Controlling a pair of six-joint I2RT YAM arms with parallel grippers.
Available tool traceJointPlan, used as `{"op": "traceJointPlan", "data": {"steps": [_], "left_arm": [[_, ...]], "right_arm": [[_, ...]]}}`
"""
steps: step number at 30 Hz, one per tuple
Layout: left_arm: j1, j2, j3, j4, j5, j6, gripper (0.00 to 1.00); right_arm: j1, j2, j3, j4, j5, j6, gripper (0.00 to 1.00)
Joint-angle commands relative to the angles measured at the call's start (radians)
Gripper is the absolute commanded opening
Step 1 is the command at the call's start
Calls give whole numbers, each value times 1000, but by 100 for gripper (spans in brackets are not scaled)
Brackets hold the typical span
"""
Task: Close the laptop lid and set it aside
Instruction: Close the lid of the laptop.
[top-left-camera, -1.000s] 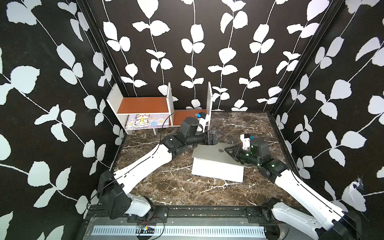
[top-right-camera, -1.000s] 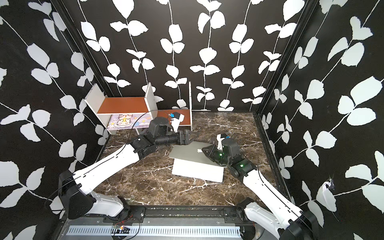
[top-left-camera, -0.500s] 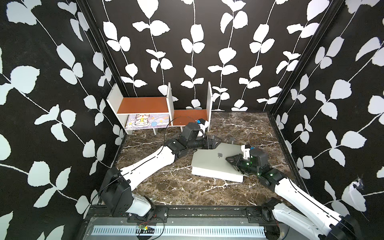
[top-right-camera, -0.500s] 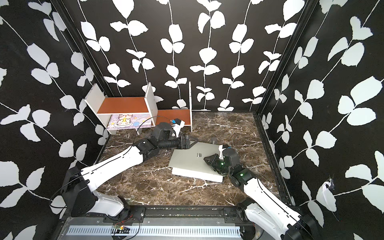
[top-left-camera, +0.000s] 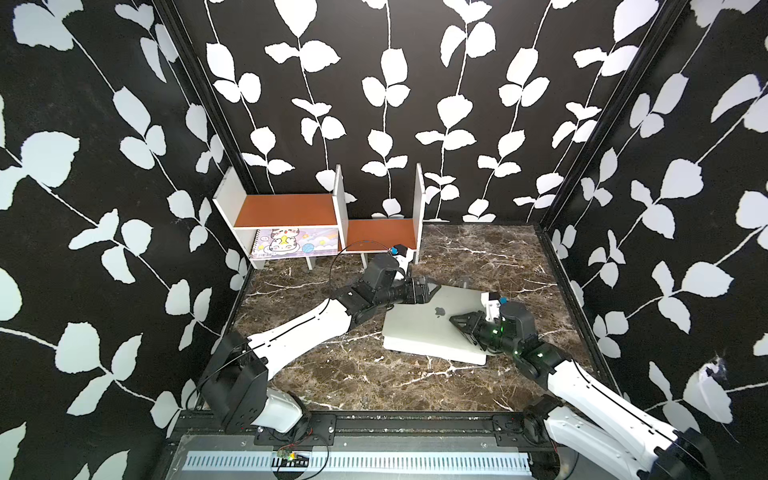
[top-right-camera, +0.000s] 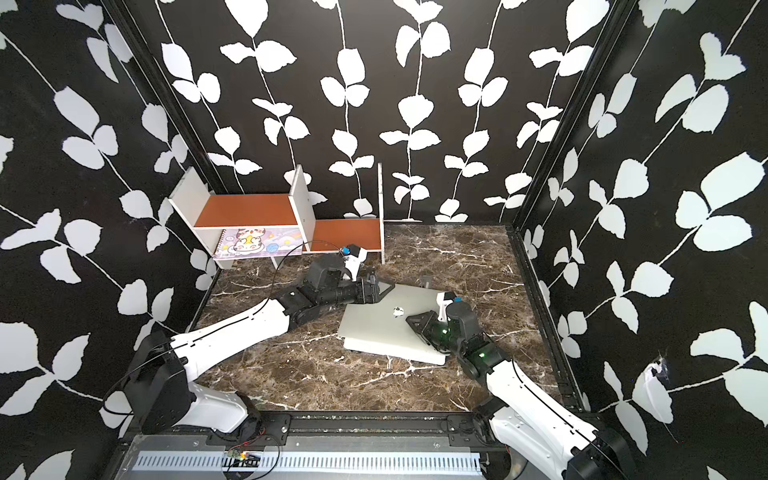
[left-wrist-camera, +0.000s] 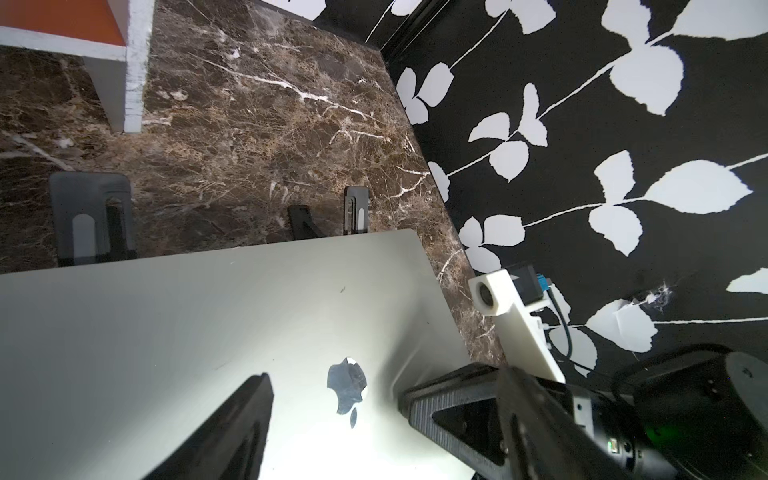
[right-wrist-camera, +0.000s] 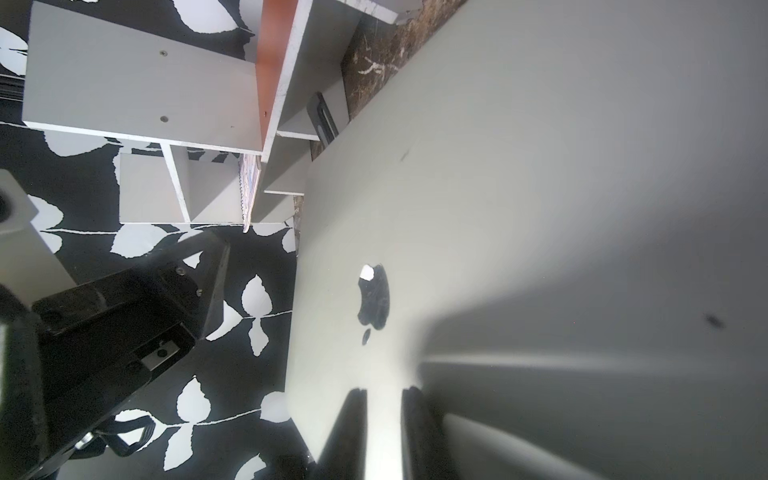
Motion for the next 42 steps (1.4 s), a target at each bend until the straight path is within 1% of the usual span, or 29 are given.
{"op": "traceJointPlan", "data": {"steps": [1, 7, 14, 17, 24, 32, 42], "left_arm": [[-1, -16, -15, 70, 11, -13, 82], [-2, -13, -49, 79, 43, -29, 82], [0, 28, -68, 11, 73, -19, 81], [-1, 47, -79, -16, 76, 4, 80], [0, 69, -122, -55, 33, 90, 79], [16, 95, -170, -37, 36, 129, 79], [47, 115, -207, -9, 57, 127, 79]], "right_arm": [[-3, -30, -34, 38, 15, -14, 19], [-7, -24, -69, 68, 17, -15, 20], [-11, 40, -81, 88, 13, -35, 20], [-19, 44, -98, 85, 27, -43, 20], [-60, 88, -110, 95, 24, -72, 20], [-79, 186, -112, 142, 7, -97, 20], [-83, 235, -106, 140, 11, -124, 20]]}}
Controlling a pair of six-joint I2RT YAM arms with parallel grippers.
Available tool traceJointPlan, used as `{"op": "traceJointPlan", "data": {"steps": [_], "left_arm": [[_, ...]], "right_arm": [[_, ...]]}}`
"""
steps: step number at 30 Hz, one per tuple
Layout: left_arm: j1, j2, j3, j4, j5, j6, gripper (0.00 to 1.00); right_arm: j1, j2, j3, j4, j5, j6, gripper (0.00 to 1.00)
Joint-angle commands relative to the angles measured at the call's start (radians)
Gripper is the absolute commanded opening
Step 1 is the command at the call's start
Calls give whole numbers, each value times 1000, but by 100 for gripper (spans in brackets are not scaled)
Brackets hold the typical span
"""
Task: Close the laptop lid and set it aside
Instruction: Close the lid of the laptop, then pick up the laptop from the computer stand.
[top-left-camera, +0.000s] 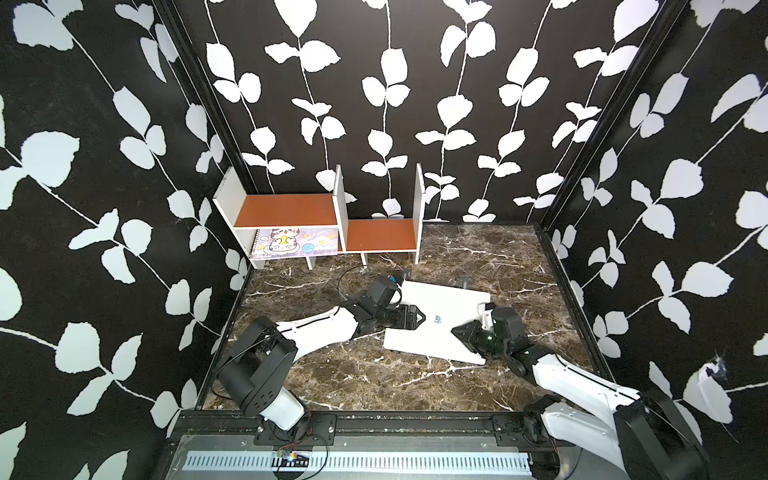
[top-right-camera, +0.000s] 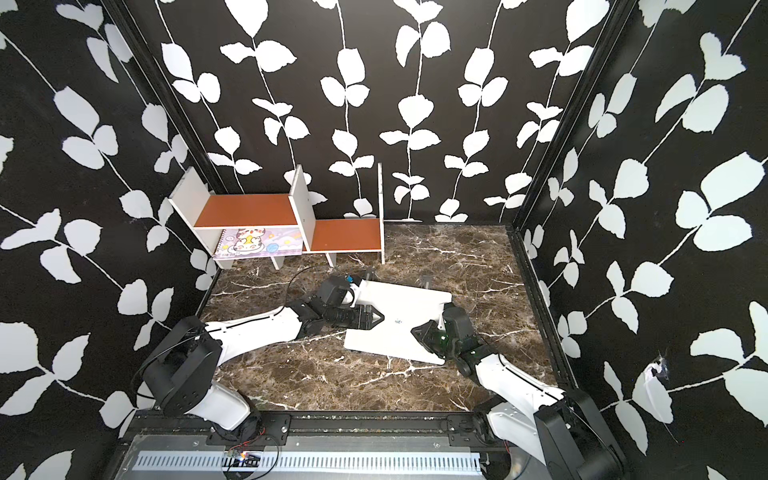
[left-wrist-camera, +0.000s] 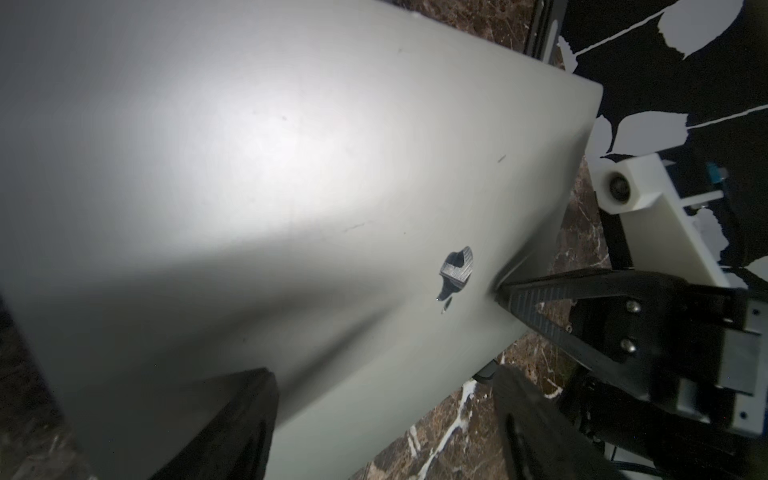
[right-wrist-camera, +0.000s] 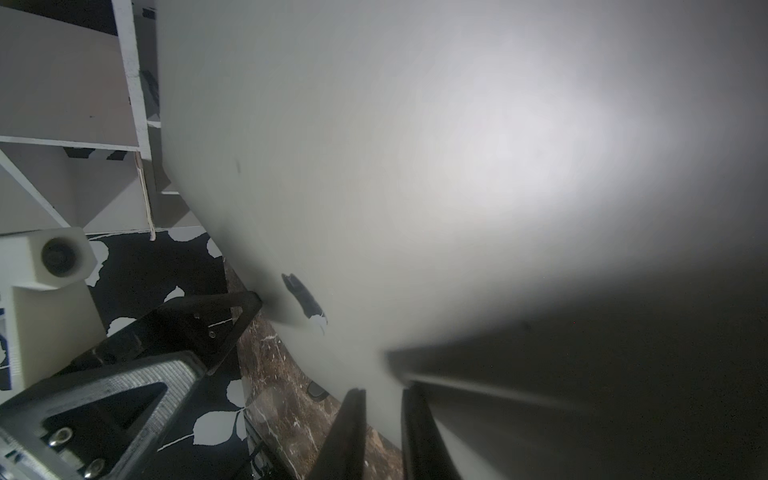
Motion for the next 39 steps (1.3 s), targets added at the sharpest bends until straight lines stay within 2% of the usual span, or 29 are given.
{"op": "traceJointPlan", "data": {"steps": [1, 4, 7, 11, 13, 14, 16, 18, 21, 25, 28, 34, 39], "left_arm": [[8, -1, -16, 21, 10, 18, 79], [8, -32, -17, 33, 13, 37, 79], [8, -99, -34, 67, -9, 77, 80], [11, -251, -103, 146, -95, 181, 87], [21, -317, -158, 191, -163, 192, 96], [36, -341, -184, 207, -177, 178, 98], [111, -360, -240, 252, -127, 118, 99], [198, -332, -278, 309, -21, 9, 99], [285, -233, -297, 392, 130, -126, 99], [322, -122, -264, 383, 233, -182, 99], [327, -95, -258, 375, 258, -168, 98], [331, -61, -234, 267, 243, -62, 98], [330, -3, -231, 302, 296, -78, 97]], "right_arm": [[-8, 9, 5, -7, 25, -33, 20], [-8, -35, 18, -25, 15, -71, 20], [-9, -161, 31, -73, 26, -129, 22], [-14, -404, 72, -293, 136, -234, 40], [-29, -499, 80, -384, 179, -262, 53], [-43, -549, 82, -424, 190, -268, 58], [-97, -613, 80, -483, 181, -271, 66], [-169, -640, 72, -510, 129, -271, 70], [-289, -597, 56, -499, -7, -265, 72], [-393, -452, 62, -459, -143, -290, 72], [-428, -374, 81, -440, -167, -332, 73], [-465, -232, 55, -291, -232, -348, 73], [-466, -92, 47, -141, -326, -342, 72]]}}
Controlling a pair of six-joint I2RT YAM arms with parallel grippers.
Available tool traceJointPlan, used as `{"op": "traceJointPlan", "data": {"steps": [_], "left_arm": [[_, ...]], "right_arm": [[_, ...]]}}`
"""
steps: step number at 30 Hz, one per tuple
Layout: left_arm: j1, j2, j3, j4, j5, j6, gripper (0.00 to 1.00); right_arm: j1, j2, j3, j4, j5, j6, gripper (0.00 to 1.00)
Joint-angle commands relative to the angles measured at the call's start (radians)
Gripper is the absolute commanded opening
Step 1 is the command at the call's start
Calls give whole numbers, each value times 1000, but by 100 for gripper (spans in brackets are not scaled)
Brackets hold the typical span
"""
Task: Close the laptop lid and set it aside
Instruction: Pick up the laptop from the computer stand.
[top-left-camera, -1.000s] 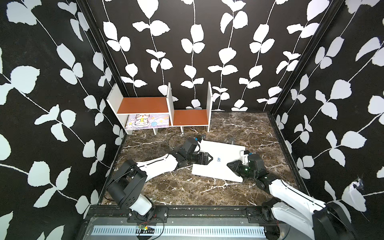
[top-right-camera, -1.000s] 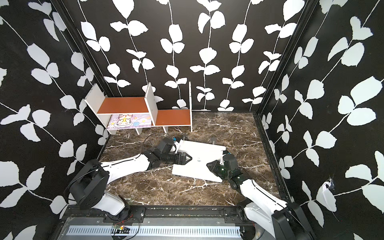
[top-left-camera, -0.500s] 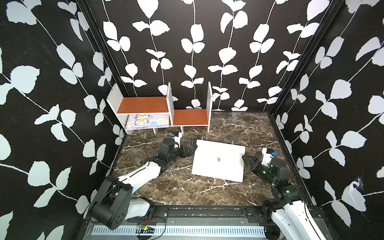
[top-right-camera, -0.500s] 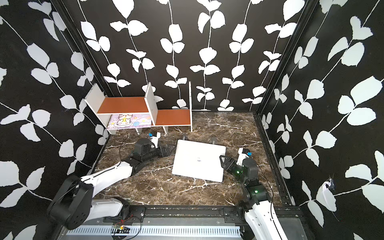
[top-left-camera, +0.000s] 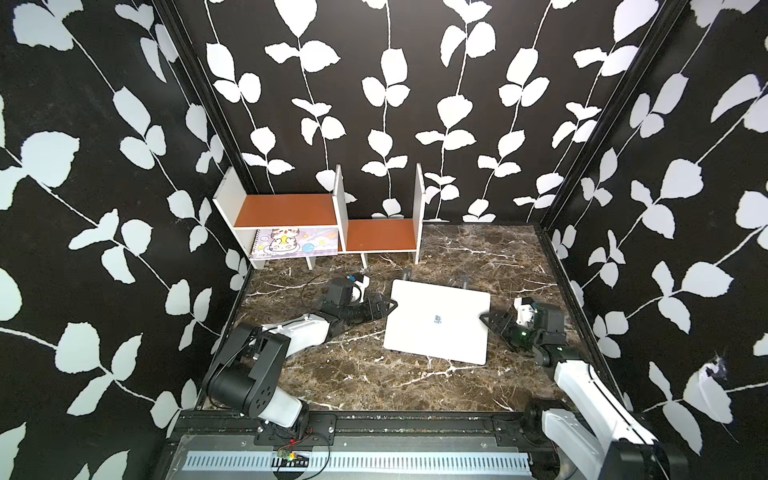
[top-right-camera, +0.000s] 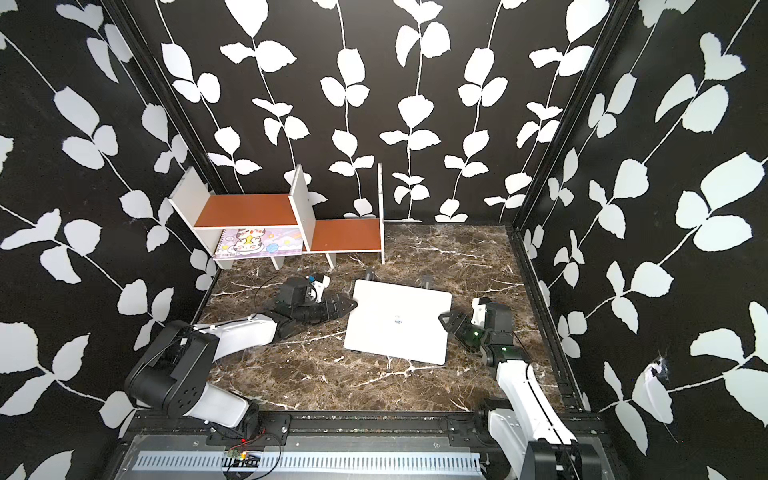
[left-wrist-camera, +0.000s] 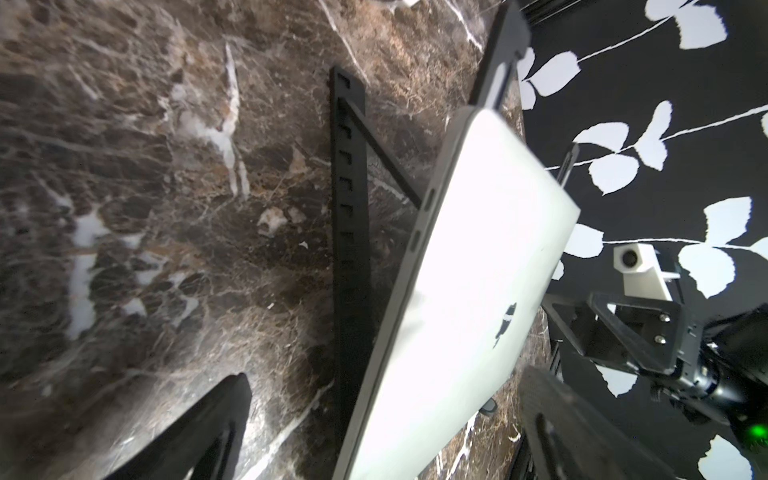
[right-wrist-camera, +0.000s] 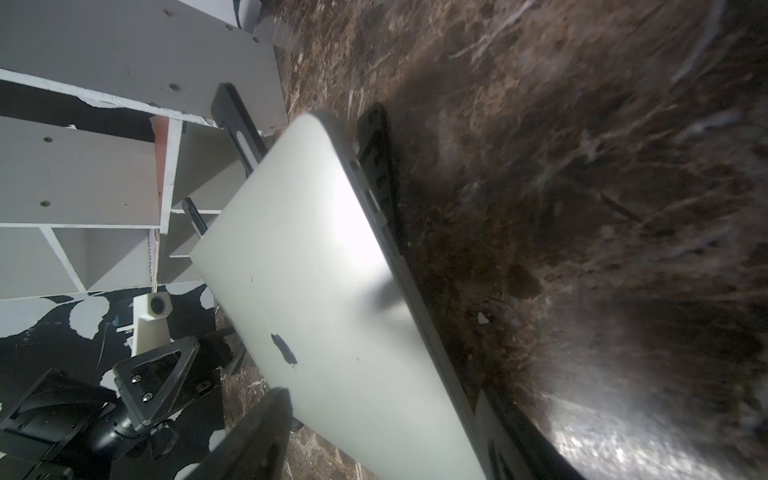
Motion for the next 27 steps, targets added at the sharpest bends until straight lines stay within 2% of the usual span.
{"op": "traceJointPlan", "data": {"steps": [1, 10, 17, 27], "left_arm": [[5, 29, 20, 6, 61, 16, 97], [5, 129, 36, 80, 132, -14, 95], [5, 161, 29, 171, 178, -81, 91], [5, 80, 28, 132, 160, -68, 90]], "right_arm": [[-4, 75, -8, 179, -110, -18, 71], [1, 211, -30, 344, -213, 14, 67], [34, 226, -57, 442, -255, 68, 62], [87, 142, -118, 666, -301, 323, 59]]}}
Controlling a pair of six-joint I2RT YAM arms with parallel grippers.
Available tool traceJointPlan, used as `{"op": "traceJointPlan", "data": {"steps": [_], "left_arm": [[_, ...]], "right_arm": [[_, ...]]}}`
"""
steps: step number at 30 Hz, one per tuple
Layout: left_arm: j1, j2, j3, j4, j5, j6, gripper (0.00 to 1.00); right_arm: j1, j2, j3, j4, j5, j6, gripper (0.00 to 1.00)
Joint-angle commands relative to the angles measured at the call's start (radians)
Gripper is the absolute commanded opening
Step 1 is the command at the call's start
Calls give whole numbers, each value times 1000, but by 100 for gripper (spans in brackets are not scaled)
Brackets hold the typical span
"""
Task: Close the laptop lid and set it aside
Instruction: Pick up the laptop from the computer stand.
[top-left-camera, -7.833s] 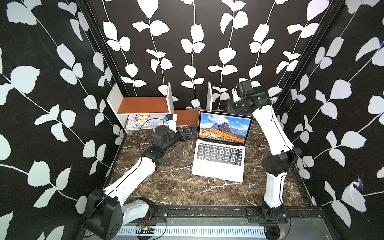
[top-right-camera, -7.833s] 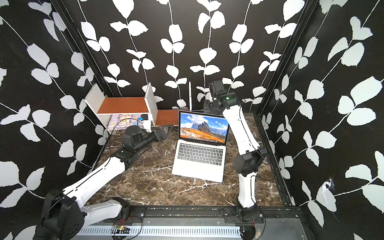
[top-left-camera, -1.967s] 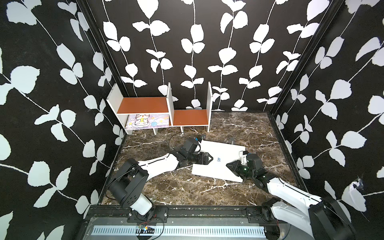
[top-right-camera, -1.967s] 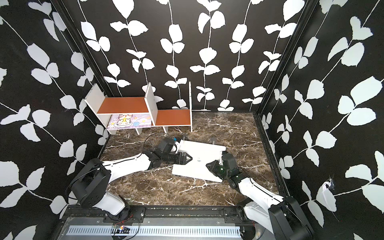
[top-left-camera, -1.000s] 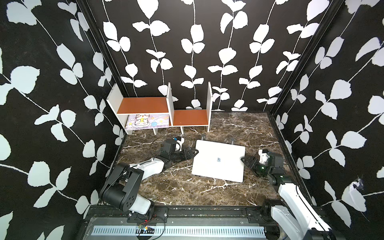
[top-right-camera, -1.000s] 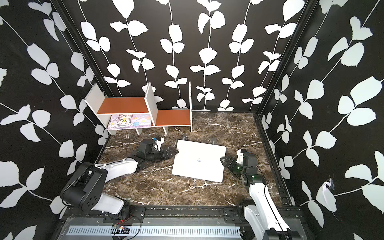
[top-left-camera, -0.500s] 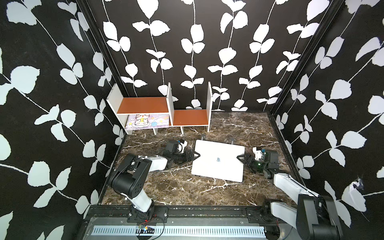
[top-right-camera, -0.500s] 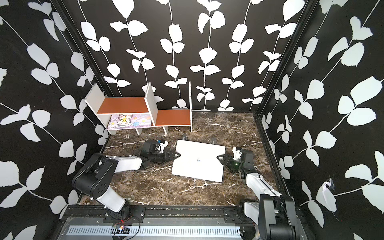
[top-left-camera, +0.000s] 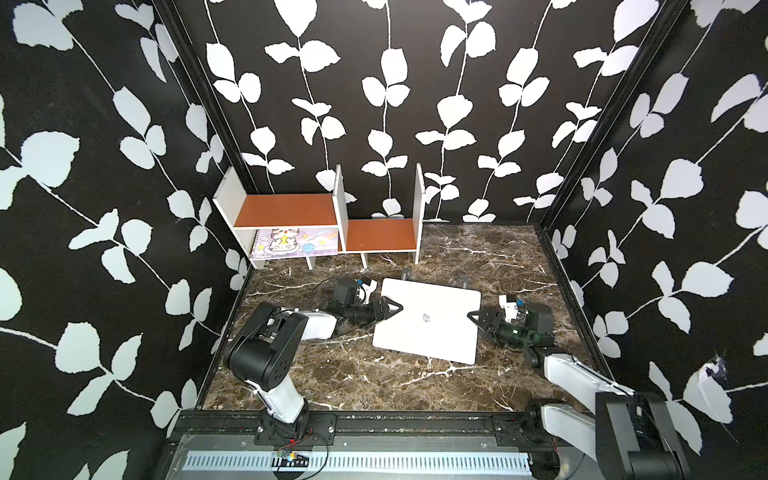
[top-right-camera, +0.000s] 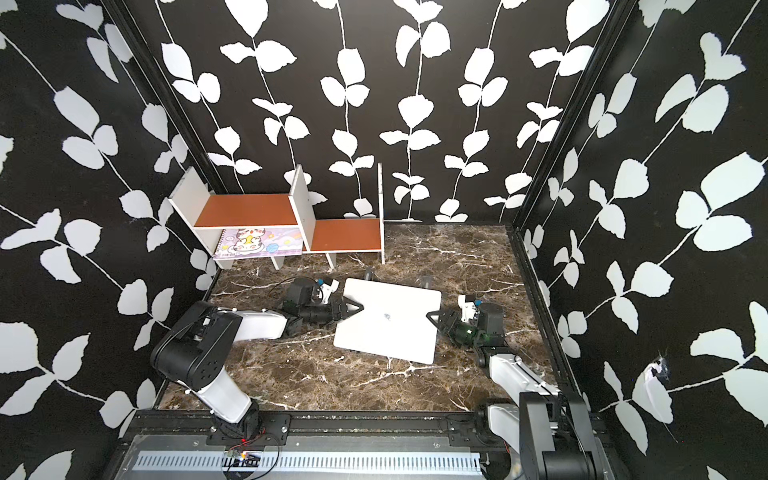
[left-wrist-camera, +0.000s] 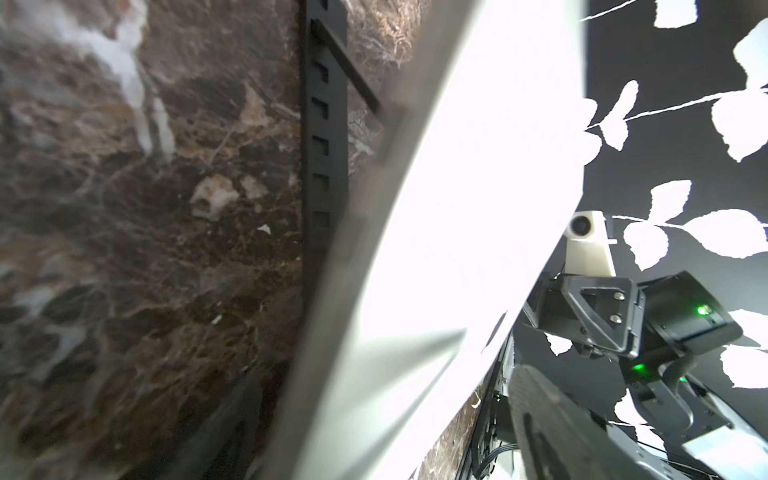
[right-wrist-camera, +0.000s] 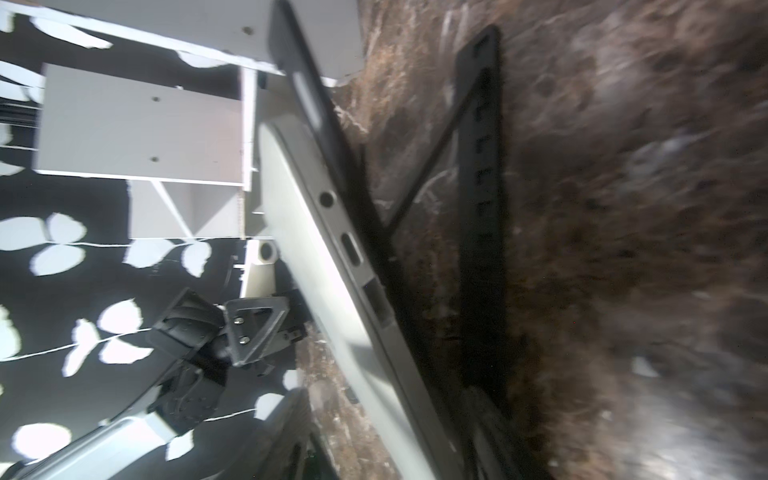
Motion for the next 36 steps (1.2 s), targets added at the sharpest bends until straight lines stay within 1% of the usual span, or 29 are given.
{"op": "traceJointPlan", "data": {"steps": [1, 5, 11, 13, 15, 18, 21, 22, 24, 26, 28, 29, 32, 35, 36], "left_arm": [[4, -66, 8, 4, 12, 8, 91], [4, -100, 8, 0, 6, 12, 91], [4, -127, 14, -20, 7, 26, 91], [4, -130, 17, -22, 12, 26, 91], [4, -136, 19, -29, 11, 33, 91], [4, -152, 18, -57, 2, 52, 91], [4, -188, 15, -109, -27, 88, 91], [4, -204, 15, -131, -44, 103, 91], [4, -238, 19, -183, -85, 135, 92], [4, -278, 29, -236, -141, 158, 92], [4, -325, 39, -273, -189, 179, 92], [4, -353, 46, -290, -212, 186, 92], [4, -439, 70, -358, -305, 213, 93], [4, -562, 108, -468, -452, 257, 94], [4, -623, 130, -520, -532, 278, 95]], "right_arm": [[31, -19, -15, 215, -82, 146, 59], [76, 0, -35, 362, -69, 260, 58], [172, 65, -18, 564, -23, 376, 58], [208, 103, 0, 620, -10, 399, 55], [235, 130, 22, 629, 2, 401, 50], [253, 131, 52, 552, 19, 364, 38], [257, 62, 90, 343, 48, 271, 32], [258, 32, 105, 246, 63, 235, 30], [259, -36, 128, 103, 91, 179, 24], [259, -80, 128, 77, 103, 186, 12], [259, -113, 121, 100, 101, 218, 2], [259, -131, 118, 114, 101, 236, 0], [259, -196, 113, 128, 111, 286, 0], [258, -274, 128, 79, 128, 305, 0], [258, -308, 141, 56, 132, 307, 0]]}}
